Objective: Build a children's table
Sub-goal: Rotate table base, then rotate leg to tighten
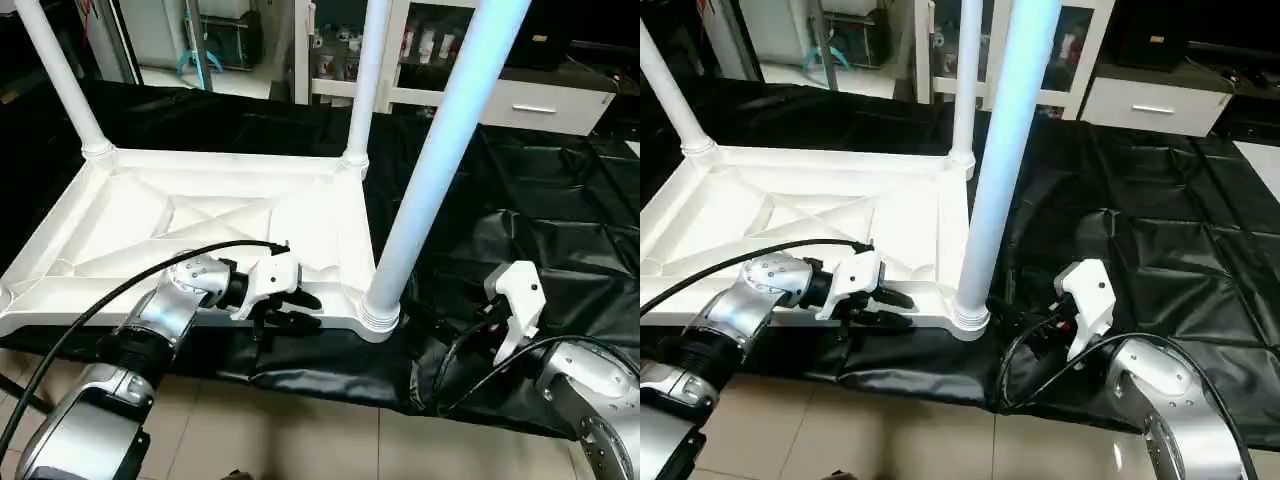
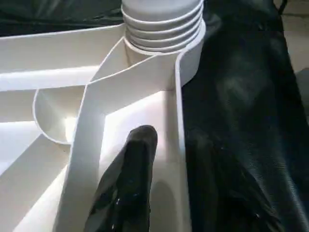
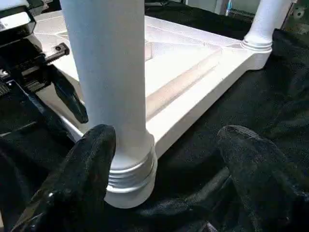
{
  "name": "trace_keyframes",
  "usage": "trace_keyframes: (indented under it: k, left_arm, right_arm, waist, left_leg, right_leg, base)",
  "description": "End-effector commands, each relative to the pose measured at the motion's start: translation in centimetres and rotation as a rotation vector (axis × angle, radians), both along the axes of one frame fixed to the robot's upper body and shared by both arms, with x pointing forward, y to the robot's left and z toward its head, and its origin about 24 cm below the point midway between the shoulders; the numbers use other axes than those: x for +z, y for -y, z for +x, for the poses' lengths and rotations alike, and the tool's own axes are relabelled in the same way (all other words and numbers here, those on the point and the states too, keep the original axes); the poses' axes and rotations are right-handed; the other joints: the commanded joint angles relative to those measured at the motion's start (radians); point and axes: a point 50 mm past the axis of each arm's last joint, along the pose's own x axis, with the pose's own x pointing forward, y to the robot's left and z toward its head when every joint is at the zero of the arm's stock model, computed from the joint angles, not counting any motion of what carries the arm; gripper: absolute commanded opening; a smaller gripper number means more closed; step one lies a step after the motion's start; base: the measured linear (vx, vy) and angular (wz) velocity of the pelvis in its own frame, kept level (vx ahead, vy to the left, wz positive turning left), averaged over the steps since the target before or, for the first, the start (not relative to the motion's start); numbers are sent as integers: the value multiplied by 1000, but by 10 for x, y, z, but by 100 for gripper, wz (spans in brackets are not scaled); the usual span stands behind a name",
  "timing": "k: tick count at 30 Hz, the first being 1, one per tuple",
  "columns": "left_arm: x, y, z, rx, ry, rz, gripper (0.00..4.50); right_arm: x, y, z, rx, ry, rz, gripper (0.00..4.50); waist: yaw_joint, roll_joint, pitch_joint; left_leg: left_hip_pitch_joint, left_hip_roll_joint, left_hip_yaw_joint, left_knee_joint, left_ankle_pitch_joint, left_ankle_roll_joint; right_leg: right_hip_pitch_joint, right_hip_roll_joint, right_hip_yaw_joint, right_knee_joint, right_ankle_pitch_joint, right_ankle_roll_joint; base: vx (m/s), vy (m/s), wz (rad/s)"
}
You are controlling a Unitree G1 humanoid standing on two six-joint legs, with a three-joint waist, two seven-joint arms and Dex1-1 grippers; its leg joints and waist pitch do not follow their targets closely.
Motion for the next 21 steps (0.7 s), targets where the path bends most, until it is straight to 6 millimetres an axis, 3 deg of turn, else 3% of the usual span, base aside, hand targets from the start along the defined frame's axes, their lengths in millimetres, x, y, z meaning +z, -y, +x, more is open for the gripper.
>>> trace_keyframes:
  k: [1, 7, 8, 12, 21]
  left_arm:
    - [-1, 0, 1, -3, -18, 18, 138]
    - [-4, -5, 2, 2, -19, 64, 138]
    - [-4, -5, 2, 2, -19, 64, 111]
    - [-4, -4, 1, 8, -36, 68, 99]
    - [-12, -5, -4, 26, -42, 104, 22]
  right_arm:
    - [0, 1, 2, -7, 10, -6, 368]
    - [0, -1, 3, -2, 10, -2, 368]
    - [0, -1, 3, -2, 10, -2, 368]
    - [1, -1, 5, -4, 11, -1, 368]
    - [-2, 1, 13, -41, -4, -15, 368]
  waist:
    - [3, -8, -60]
    - [3, -10, -58]
    - [3, -9, -58]
    - [3, -10, -59]
    - [2, -13, -56]
  left_leg:
    - [15, 36, -15, -76, -169, 49]
    - [16, 35, -15, -77, -187, 42]
    - [16, 35, -15, -77, -189, 41]
    - [16, 36, -15, -77, -178, 42]
    - [17, 37, -16, -80, -202, 28]
  right_leg:
    - [34, -40, 30, -61, -36, -244]
    - [33, -40, 31, -65, -77, -234]
    - [33, -41, 31, -65, -80, -233]
    - [34, -40, 31, -63, -62, -237]
    - [31, -43, 32, -69, -125, -224]
  base:
    - [0, 0, 0]
    - [0, 0, 0]
    - [0, 0, 0]
    - [0, 0, 0]
    - [0, 0, 0]
